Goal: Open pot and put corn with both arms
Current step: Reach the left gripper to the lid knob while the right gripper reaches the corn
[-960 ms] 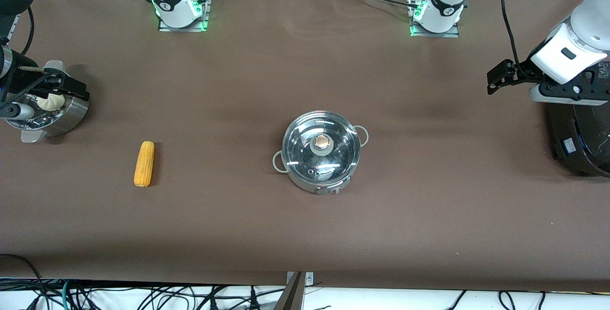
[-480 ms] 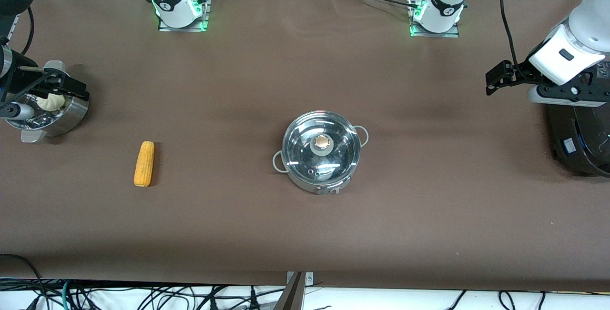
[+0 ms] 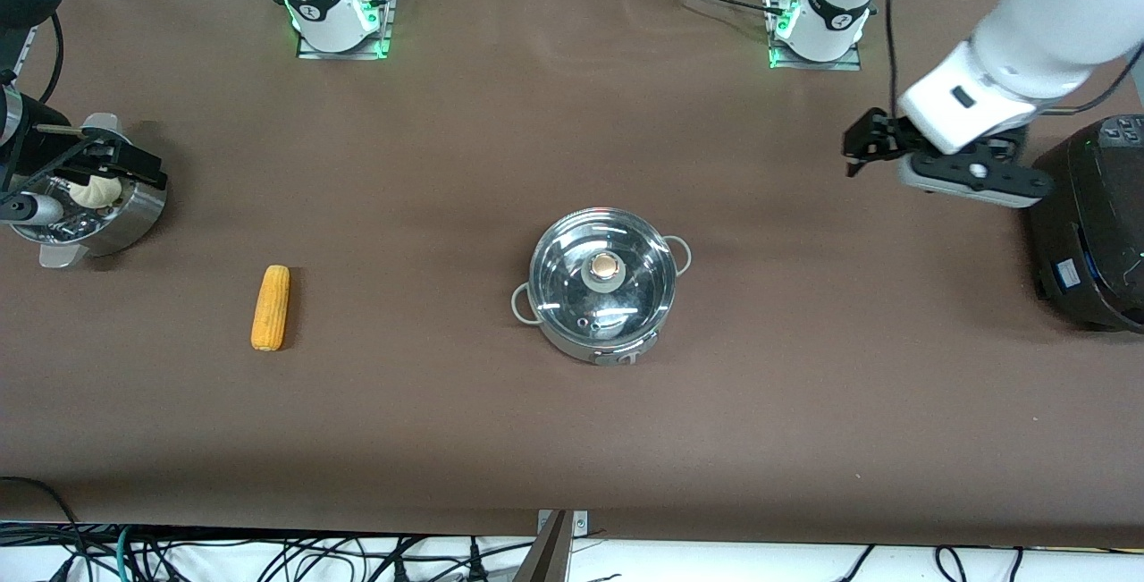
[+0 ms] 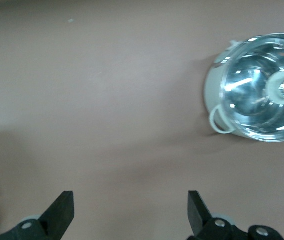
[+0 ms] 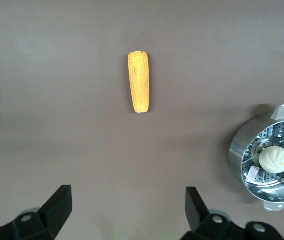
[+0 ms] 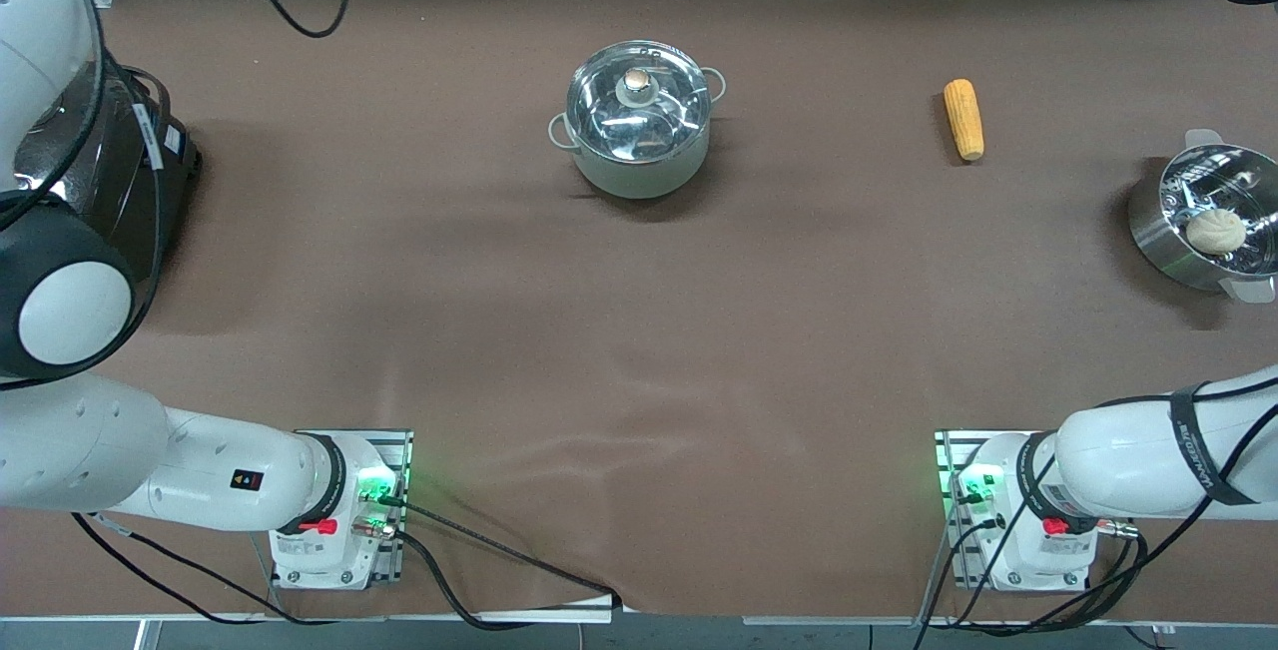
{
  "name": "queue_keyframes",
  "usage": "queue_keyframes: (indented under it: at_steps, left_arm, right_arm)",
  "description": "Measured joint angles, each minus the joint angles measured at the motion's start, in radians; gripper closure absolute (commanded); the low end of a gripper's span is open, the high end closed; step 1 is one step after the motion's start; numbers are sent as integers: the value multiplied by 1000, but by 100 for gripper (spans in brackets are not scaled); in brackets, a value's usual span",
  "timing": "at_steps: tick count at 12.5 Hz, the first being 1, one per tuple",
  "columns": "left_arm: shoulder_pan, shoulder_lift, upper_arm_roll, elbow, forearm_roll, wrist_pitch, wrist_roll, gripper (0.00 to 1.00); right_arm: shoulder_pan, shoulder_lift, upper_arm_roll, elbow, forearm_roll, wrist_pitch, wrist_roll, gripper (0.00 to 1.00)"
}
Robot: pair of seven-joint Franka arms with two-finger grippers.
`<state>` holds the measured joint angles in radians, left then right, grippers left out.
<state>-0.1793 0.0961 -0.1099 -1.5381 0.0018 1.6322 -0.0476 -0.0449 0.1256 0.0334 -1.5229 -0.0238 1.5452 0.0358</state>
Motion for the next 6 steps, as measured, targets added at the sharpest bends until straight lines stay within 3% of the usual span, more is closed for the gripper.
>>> queue_keyframes:
  at_steps: [3,6]
  left_arm:
    - [-69,86,-1,55,-32,7,0,0]
    - [-120,178,-2,69,-114,120,0,0]
  right_arm:
    - [-5,1,-6,1,0,3,0,0]
    - [-8,34,-9,1,0,39,0,0]
